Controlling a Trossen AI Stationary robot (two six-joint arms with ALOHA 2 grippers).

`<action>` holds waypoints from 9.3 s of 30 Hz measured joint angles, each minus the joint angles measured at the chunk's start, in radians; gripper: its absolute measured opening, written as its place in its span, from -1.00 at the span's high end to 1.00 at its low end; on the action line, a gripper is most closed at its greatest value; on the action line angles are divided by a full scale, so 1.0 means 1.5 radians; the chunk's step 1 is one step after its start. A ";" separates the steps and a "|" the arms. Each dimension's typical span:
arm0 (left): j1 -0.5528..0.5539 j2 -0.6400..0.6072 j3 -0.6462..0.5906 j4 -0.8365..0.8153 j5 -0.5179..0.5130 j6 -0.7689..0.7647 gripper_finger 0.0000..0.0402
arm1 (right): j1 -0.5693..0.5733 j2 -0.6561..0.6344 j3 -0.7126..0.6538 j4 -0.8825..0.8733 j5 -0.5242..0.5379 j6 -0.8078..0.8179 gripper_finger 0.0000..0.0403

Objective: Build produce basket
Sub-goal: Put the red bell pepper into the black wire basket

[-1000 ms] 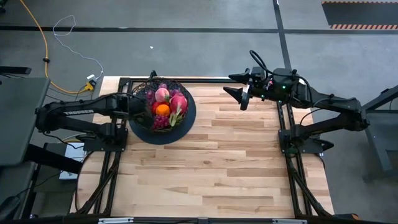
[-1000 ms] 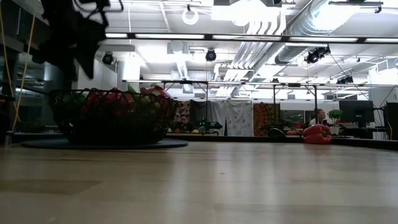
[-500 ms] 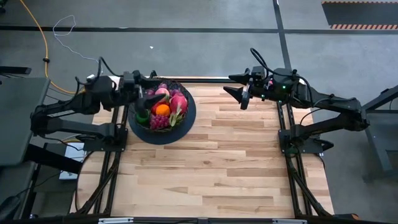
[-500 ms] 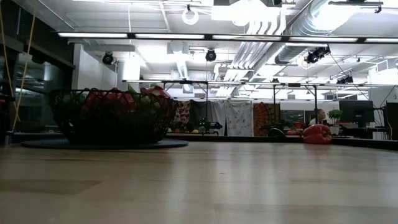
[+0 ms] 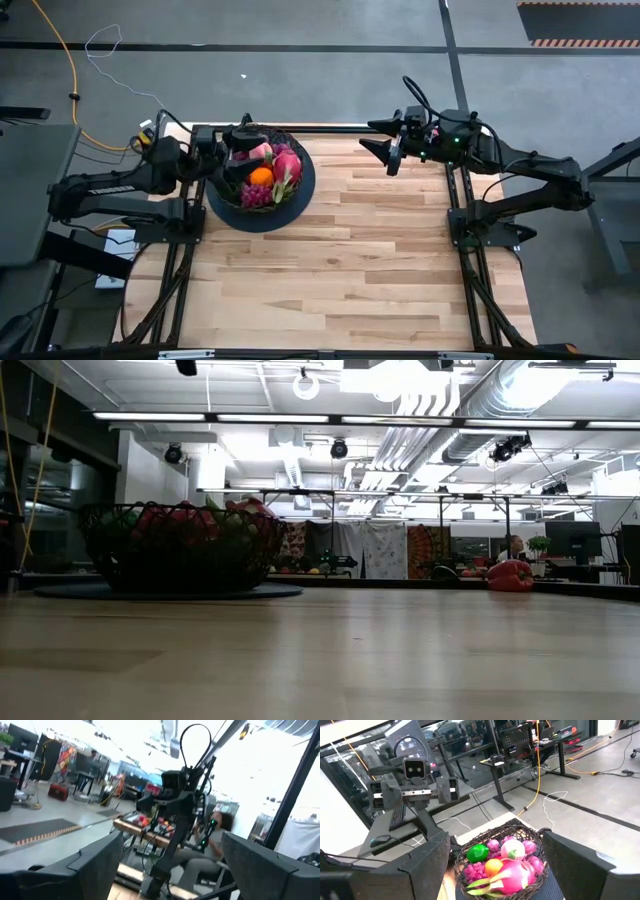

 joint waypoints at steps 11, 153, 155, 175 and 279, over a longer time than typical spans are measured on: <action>0.000 -0.009 -0.008 0.001 -0.005 0.000 -0.63 | -0.030 0.014 0.001 -0.082 0.145 0.103 -0.53; 0.004 -0.009 -0.007 0.001 -0.093 0.036 -0.63 | -0.141 0.187 -0.050 -0.512 0.210 0.528 -0.83; 0.004 -0.009 -0.007 0.001 -0.092 0.036 -0.63 | -0.125 0.197 -0.050 -0.513 0.239 0.552 -0.83; 0.004 -0.009 -0.007 0.000 -0.092 0.036 -0.63 | -0.208 0.433 -0.049 -0.455 0.115 0.578 -0.82; -0.063 0.373 0.330 -0.382 -0.001 0.369 -0.83 | 0.033 0.136 -0.050 0.026 -0.319 0.110 -0.33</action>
